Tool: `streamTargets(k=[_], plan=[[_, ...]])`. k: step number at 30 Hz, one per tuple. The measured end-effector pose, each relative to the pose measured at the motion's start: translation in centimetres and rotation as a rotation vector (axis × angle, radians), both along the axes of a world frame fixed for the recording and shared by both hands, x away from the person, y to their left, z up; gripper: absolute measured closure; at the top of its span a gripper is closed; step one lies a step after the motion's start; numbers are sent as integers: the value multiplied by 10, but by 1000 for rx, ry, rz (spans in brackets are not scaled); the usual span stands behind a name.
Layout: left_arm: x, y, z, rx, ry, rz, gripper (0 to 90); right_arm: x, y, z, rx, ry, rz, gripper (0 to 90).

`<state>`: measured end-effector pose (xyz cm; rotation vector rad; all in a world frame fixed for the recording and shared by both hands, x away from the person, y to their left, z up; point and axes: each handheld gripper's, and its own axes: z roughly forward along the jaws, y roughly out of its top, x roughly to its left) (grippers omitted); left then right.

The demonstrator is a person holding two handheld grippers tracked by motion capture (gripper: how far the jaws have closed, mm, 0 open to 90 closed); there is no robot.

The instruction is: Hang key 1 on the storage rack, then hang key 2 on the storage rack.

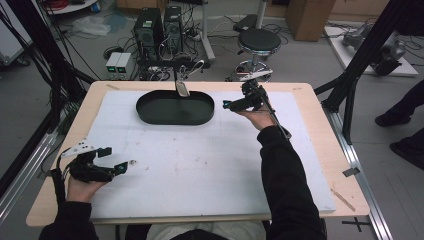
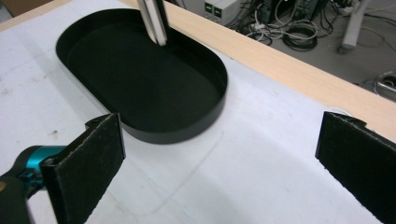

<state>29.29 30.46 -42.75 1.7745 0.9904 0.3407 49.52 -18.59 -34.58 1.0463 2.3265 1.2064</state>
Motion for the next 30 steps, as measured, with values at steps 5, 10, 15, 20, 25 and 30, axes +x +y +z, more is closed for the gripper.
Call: streamTargets(k=[5, 10, 15, 20, 25, 30], plan=[[0, 0, 0, 1, 0, -1, 23, -1, -18, -7, 8, 10, -34, 7], [0, 0, 0, 3, 2, 0, 23, -4, -33, -13, 27, 13, -52, 7], [0, 0, 0, 5, 2, 0, 23, -6, -43, -19, 28, 25, -69, 7], [0, 0, 0, 9, 6, -1, 24, -7, -52, -25, 29, 38, -82, 7], [0, 0, 0, 11, 7, -1, 23, -7, -63, -33, 33, 59, -100, 7], [0, -1, -1, 14, 10, -1, 23, -5, -77, -43, 41, 96, -127, 7]])
